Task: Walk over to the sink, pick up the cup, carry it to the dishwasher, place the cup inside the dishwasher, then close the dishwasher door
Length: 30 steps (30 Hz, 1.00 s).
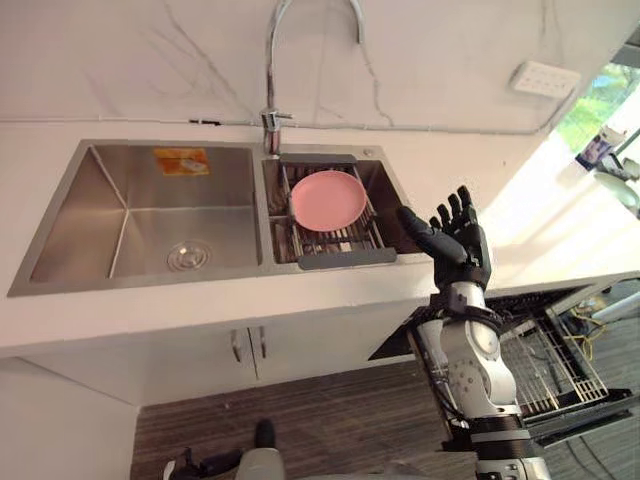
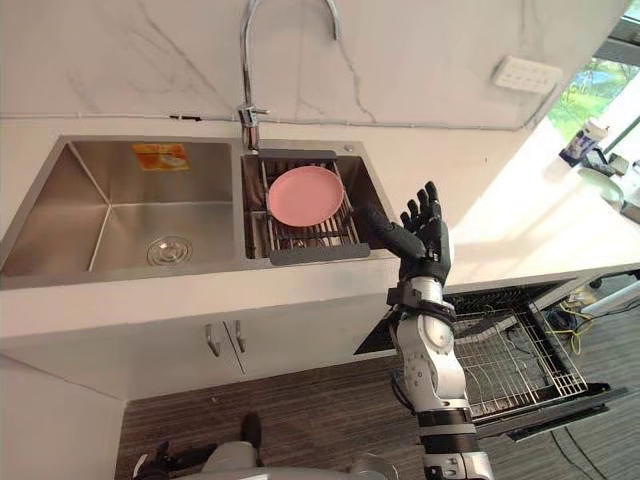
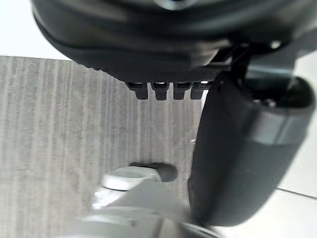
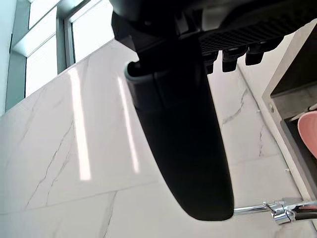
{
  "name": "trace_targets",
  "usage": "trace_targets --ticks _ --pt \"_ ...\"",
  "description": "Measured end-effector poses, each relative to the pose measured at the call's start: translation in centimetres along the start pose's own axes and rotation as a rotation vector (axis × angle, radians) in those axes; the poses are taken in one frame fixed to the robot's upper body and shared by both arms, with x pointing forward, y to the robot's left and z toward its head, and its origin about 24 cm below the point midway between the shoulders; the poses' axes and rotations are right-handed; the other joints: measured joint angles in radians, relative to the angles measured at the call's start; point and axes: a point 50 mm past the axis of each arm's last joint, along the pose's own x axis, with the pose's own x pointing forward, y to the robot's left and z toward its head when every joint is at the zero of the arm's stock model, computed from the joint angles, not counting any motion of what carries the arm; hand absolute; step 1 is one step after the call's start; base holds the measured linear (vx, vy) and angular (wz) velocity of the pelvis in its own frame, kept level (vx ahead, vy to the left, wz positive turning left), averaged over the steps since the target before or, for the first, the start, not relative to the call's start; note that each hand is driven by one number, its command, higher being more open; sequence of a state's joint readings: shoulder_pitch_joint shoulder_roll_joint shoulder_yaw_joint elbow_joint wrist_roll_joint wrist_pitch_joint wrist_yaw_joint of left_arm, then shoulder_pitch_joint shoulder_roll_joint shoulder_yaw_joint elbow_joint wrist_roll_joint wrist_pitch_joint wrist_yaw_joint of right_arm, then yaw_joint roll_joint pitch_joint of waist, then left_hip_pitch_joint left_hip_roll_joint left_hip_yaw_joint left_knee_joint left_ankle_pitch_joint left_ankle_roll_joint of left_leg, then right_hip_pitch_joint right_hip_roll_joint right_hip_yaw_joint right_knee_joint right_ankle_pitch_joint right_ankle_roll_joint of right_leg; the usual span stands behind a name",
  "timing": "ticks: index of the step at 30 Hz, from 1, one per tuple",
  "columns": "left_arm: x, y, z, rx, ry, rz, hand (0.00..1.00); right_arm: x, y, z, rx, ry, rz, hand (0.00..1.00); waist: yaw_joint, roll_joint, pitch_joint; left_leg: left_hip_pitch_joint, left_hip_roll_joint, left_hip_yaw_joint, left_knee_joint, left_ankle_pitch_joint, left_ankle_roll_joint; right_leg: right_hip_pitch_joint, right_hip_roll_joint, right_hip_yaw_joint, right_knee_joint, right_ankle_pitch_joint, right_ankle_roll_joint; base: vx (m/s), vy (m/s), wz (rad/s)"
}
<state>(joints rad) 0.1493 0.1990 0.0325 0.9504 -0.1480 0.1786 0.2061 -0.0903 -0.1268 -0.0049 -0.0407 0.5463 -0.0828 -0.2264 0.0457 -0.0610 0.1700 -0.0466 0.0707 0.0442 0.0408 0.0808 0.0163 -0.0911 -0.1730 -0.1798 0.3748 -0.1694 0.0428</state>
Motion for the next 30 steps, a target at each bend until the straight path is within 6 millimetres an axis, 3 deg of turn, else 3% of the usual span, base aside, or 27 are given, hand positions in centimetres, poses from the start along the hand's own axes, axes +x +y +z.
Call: trace_targets --ticks 2,3,4,6,11,17,18,26,29,30 --pt "0.0 0.0 -0.1 0.027 -0.004 -0.009 1.00 -0.6 -0.5 0.0 -0.005 0.002 -0.009 1.00 -0.005 -0.018 -0.003 0.003 -0.048 -0.038 0.006 -0.006 -0.003 0.004 -0.003 0.026 -0.066 0.005 0.012 0.06 -0.142 0.85" --pt "0.0 0.1 0.0 0.034 -0.011 -0.006 1.00 -0.8 -0.5 0.1 -0.004 -0.008 -0.007 1.00 -0.006 -0.049 -0.004 0.003 -0.091 -0.061 0.007 -0.005 -0.009 0.003 -0.018 0.051 -0.106 0.015 0.048 0.06 -0.161 0.79" --pt "0.0 0.2 0.0 0.042 -0.010 -0.004 1.00 -1.0 -0.9 0.2 -0.007 -0.009 -0.014 1.00 -0.014 -0.048 -0.004 0.005 -0.101 -0.077 0.007 -0.001 -0.013 0.002 -0.026 0.048 -0.100 0.029 0.070 0.12 -0.179 0.90" --pt "-0.2 -0.2 -0.9 0.065 0.012 -0.011 1.00 -1.3 -1.9 0.2 -0.011 -0.011 -0.061 1.00 -0.013 -0.022 0.007 -0.014 -0.083 -0.079 0.052 -0.011 -0.029 0.029 -0.018 0.010 -0.106 0.044 0.068 0.13 -0.164 0.55" --pt "-0.5 0.1 -4.0 0.140 0.122 -0.019 1.00 -1.6 -2.3 0.2 -0.009 -0.028 -0.091 1.00 -0.011 -0.017 0.011 -0.012 -0.058 -0.082 0.052 -0.031 -0.044 0.071 0.013 -0.003 -0.181 0.086 0.064 0.12 -0.073 0.01" --pt "-0.6 0.2 -4.4 0.168 0.130 -0.025 1.00 -2.3 -2.9 -0.7 -0.006 0.012 -0.105 1.00 -0.009 -0.012 0.014 0.030 -0.063 -0.083 0.044 -0.058 -0.041 0.120 0.007 -0.007 -0.187 0.093 0.064 0.09 0.013 0.01" --pt "-1.3 -0.5 -6.9 0.199 0.176 -0.044 1.00 -3.5 -3.5 -1.7 0.005 0.042 -0.068 1.00 -0.031 0.023 -0.027 0.125 -0.074 -0.060 -0.132 0.008 -0.035 0.160 -0.009 -0.028 -0.206 0.088 0.087 0.00 0.000 0.00" --pt "-1.2 -0.2 -6.6 0.162 0.189 -0.059 1.00 -3.2 -3.0 -1.5 0.023 0.034 -0.045 1.00 -0.028 0.020 -0.019 0.119 -0.044 -0.049 -0.129 -0.002 -0.033 0.145 0.006 -0.031 -0.182 0.113 0.083 -0.04 0.001 0.01" --pt "-1.1 0.0 -6.8 0.079 0.229 -0.092 1.00 -2.5 -2.3 -0.6 0.027 -0.005 0.000 1.00 -0.021 0.017 -0.018 0.113 -0.021 0.005 -0.129 -0.004 -0.037 0.153 0.017 -0.045 -0.223 0.116 0.076 -0.06 -0.022 -0.04" --pt "-1.0 -0.1 -6.9 0.041 0.247 -0.107 1.00 -2.1 -2.0 0.4 0.016 -0.040 0.025 1.00 -0.010 0.017 -0.016 0.104 -0.015 0.037 -0.128 -0.003 -0.040 0.159 0.022 -0.058 -0.257 0.108 0.059 -0.08 -0.061 -0.11"
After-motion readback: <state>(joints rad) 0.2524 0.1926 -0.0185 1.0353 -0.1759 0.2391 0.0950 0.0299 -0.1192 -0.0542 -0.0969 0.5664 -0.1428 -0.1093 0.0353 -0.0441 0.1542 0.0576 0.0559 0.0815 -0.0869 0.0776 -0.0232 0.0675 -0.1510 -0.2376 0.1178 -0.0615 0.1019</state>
